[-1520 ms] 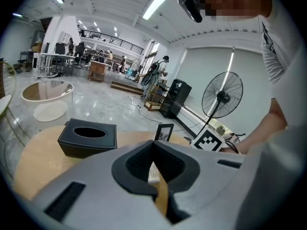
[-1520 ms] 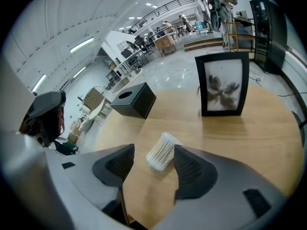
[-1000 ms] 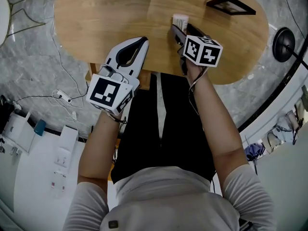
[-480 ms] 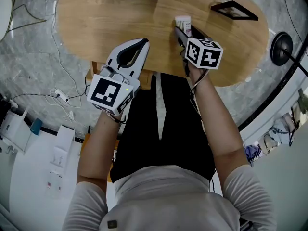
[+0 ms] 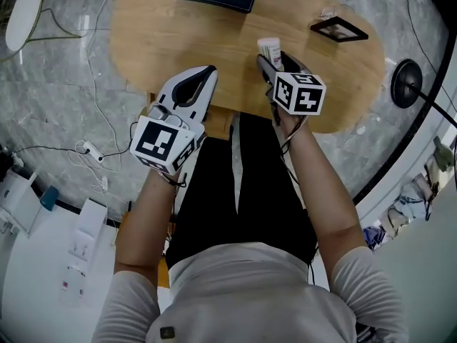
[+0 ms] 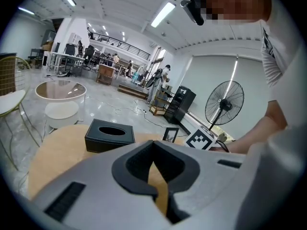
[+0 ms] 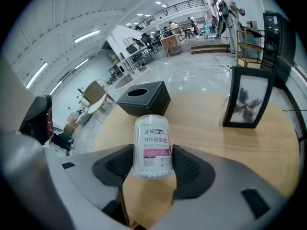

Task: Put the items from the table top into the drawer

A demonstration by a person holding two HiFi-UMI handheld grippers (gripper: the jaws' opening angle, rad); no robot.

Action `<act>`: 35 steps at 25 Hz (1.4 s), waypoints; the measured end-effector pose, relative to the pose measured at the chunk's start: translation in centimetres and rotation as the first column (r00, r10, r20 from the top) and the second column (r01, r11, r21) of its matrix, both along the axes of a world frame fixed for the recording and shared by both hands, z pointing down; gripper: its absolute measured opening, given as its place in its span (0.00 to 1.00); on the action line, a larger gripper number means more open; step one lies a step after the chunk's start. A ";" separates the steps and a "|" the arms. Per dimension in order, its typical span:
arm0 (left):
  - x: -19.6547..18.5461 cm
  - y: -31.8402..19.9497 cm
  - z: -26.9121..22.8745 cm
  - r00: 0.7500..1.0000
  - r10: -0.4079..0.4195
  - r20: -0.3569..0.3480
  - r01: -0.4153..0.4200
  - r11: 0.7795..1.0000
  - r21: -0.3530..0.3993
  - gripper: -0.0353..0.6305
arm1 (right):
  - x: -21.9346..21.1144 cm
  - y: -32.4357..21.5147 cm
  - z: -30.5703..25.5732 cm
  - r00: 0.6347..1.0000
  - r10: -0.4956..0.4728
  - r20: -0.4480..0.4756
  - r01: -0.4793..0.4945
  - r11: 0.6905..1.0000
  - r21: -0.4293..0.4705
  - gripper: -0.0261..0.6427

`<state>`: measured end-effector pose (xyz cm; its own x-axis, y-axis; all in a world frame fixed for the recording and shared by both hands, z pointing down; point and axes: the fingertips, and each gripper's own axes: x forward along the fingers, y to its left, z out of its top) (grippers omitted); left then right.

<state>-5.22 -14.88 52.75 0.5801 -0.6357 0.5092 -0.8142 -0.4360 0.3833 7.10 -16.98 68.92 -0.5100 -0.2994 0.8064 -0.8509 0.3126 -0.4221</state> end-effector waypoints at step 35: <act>-23.9 28.4 4.0 0.819 -0.573 -0.001 0.573 0.819 -0.037 0.07 | -24.8 26.3 4.1 0.732 -0.680 -0.026 0.678 0.732 -0.064 0.44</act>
<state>-29.10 13.55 56.74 0.1225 -0.8381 0.5316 -0.9084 0.1211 0.4002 -17.74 9.33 73.03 -0.5265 0.1512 0.8367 -0.4375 0.7956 -0.4191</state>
